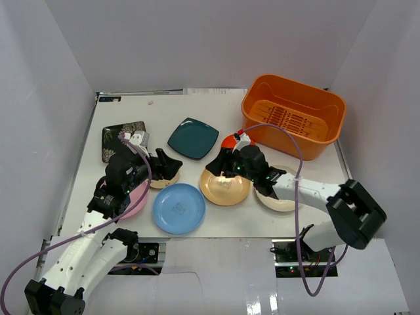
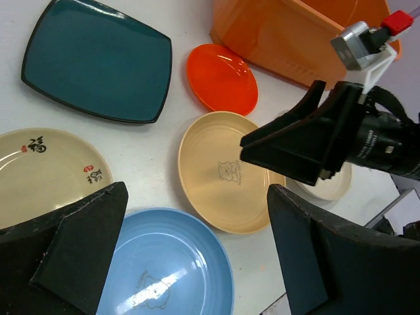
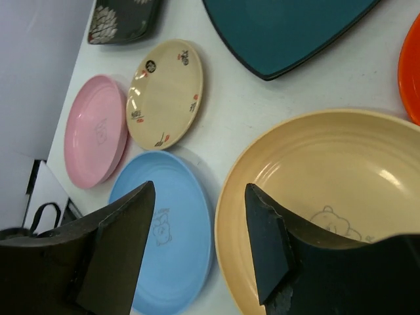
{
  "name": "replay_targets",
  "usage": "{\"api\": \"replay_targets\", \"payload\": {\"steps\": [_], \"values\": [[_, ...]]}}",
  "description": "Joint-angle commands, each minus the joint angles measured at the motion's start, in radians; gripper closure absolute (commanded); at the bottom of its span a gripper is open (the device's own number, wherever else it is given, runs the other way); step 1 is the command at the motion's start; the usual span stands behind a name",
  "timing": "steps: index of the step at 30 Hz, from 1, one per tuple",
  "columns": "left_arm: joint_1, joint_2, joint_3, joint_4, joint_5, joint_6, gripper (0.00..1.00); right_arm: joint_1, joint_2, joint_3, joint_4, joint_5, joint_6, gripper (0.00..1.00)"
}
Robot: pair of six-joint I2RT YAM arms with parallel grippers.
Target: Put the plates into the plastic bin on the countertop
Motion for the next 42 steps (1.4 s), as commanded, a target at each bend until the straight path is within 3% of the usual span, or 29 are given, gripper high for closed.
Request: {"api": "replay_targets", "payload": {"steps": [1, 7, 20, 36, 42], "values": [[-0.003, -0.028, 0.039, -0.034, -0.076, 0.007, 0.02, 0.023, 0.103, 0.083, 0.196, 0.185, 0.113, 0.37], [-0.015, -0.059, 0.05, -0.079, -0.19, -0.002, 0.02, 0.05, 0.294, 0.204, 0.203, 0.399, 0.14, 0.46], [-0.085, -0.107, 0.052, -0.11, -0.309, -0.018, 0.02, 0.05, 0.51, 0.443, -0.057, 0.678, 0.168, 0.46], [-0.119, -0.108, 0.055, -0.122, -0.351, -0.022, 0.02, -0.016, 0.723, 0.557, -0.057, 0.48, 0.344, 0.48], [-0.121, -0.097, 0.058, -0.123, -0.36, -0.022, 0.02, -0.026, 0.806, 0.623, -0.018, 0.407, 0.432, 0.53]]}}
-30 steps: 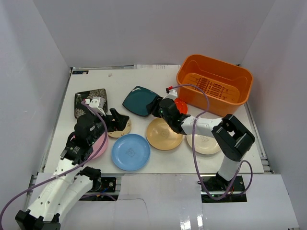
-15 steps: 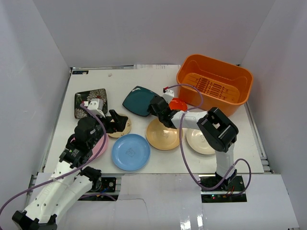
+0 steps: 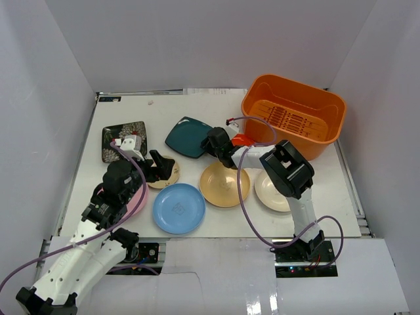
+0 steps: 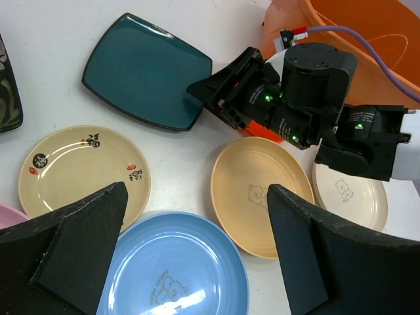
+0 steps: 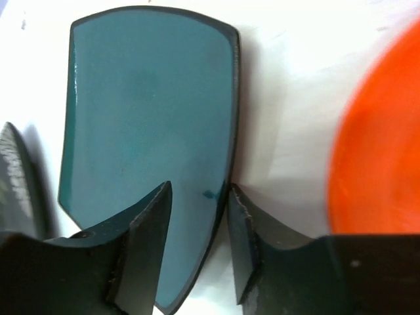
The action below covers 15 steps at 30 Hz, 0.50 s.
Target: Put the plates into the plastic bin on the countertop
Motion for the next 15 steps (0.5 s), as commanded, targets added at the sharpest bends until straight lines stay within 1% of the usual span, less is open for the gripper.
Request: {"api": "replay_targets", "payload": {"steps": [1, 3, 4, 6, 7, 10, 13, 15], "values": [[-0.007, 0.006, 0.039, -0.014, -0.018, -0.003, 0.02, 0.001, 0.06, 0.049, 0.04, -0.063, 0.09, 0.55], [-0.007, 0.012, 0.039, -0.014, -0.02, -0.001, 0.02, 0.0, 0.078, 0.057, 0.054, -0.071, 0.126, 0.62], [-0.005, 0.013, 0.041, -0.014, -0.021, -0.001, 0.02, 0.0, 0.08, 0.057, 0.071, -0.07, 0.135, 0.7], [-0.005, 0.019, 0.042, -0.014, -0.032, -0.001, 0.02, 0.0, 0.072, 0.04, 0.091, -0.056, 0.158, 0.81], [-0.005, 0.021, 0.042, -0.014, -0.035, 0.0, 0.02, 0.0, 0.053, 0.02, 0.146, -0.042, 0.164, 0.91], [-0.005, 0.03, 0.045, -0.015, -0.057, 0.0, 0.02, 0.001, 0.016, -0.057, 0.284, -0.03, 0.164, 0.92], [0.004, 0.038, 0.047, -0.017, -0.089, -0.018, 0.02, 0.001, -0.039, -0.096, 0.369, -0.063, 0.127, 0.92], [0.01, 0.044, 0.049, -0.017, -0.115, -0.042, 0.02, 0.001, -0.093, -0.117, 0.461, -0.08, 0.114, 0.92]]}}
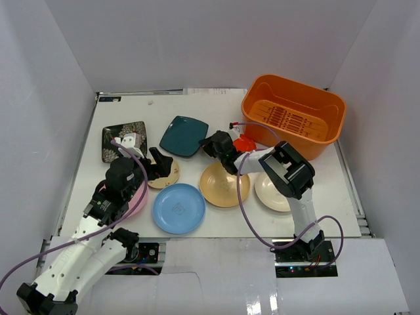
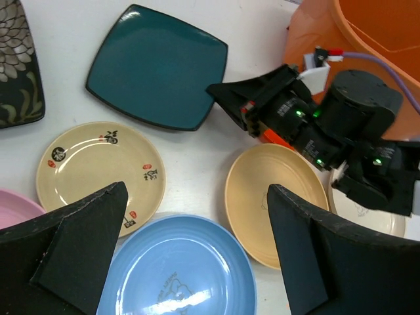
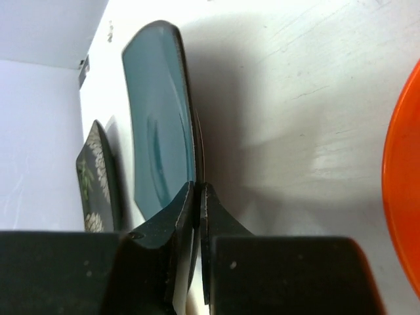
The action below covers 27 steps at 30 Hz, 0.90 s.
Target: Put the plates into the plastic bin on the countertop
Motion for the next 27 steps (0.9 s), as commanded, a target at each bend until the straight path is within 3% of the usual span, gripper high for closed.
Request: {"api": "replay_targets", "payload": {"steps": [1, 9, 18, 22, 27], "values": [[0.009, 0.01, 0.042, -0.007, -0.082, -0.039, 0.02, 0.003, -0.122, -0.036, 0.204, -0.021, -0.058, 0.92], [0.014, 0.022, 0.073, -0.044, -0.158, -0.063, 0.02, -0.04, -0.315, -0.05, 0.362, -0.122, -0.06, 0.92], [0.015, -0.042, 0.087, -0.063, -0.21, -0.059, 0.02, -0.136, -0.515, -0.114, 0.379, -0.149, -0.049, 0.92], [0.015, -0.044, 0.073, -0.063, -0.17, -0.059, 0.02, -0.254, -0.654, -0.137, 0.286, -0.185, -0.082, 0.92], [0.015, -0.028, 0.047, -0.063, -0.091, -0.06, 0.02, -0.507, -0.762, -0.102, 0.025, -0.235, -0.193, 0.92]]}}
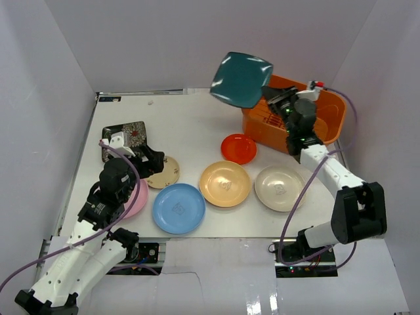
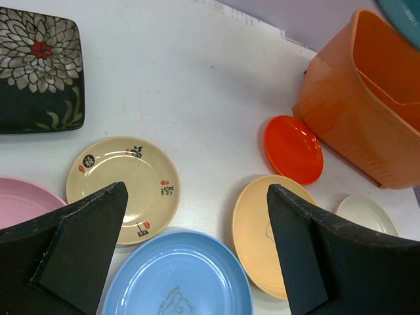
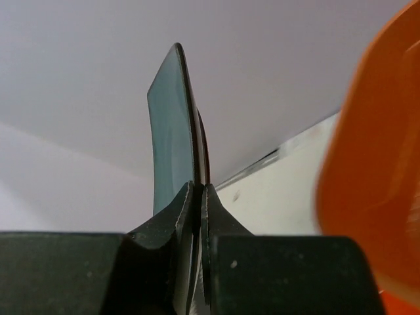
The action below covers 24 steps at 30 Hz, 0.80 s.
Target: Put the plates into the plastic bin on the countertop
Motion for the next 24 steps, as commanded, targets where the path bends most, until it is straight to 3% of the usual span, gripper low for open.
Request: {"api": "replay_targets", "payload": {"steps": [1, 5, 8, 11, 18, 24], "values": [[0.003, 0.009, -0.007, -0.008, 0.07, -0.006, 0.02, -0.152, -0.102, 0.089, -0.027, -0.031, -0.089, 0.92], [0.003, 0.022, -0.011, -0.004, 0.11, -0.014, 0.02, -0.383, -0.068, 0.17, -0.177, -0.181, -0.117, 0.92], [0.002, 0.024, -0.011, 0.001, 0.128, -0.02, 0.02, -0.462, -0.019, 0.25, -0.286, -0.233, -0.189, 0.92], [0.002, 0.023, -0.011, 0.003, 0.121, -0.026, 0.02, -0.484, 0.018, 0.307, -0.383, -0.214, -0.277, 0.92], [-0.012, 0.009, -0.013, 0.001, 0.101, -0.02, 0.02, -0.545, 0.143, 0.37, -0.47, -0.299, -0.304, 0.92], [-0.012, 0.026, -0.007, -0.007, 0.062, -0.032, 0.02, -0.547, 0.236, 0.341, -0.487, -0.33, -0.323, 0.92]]}}
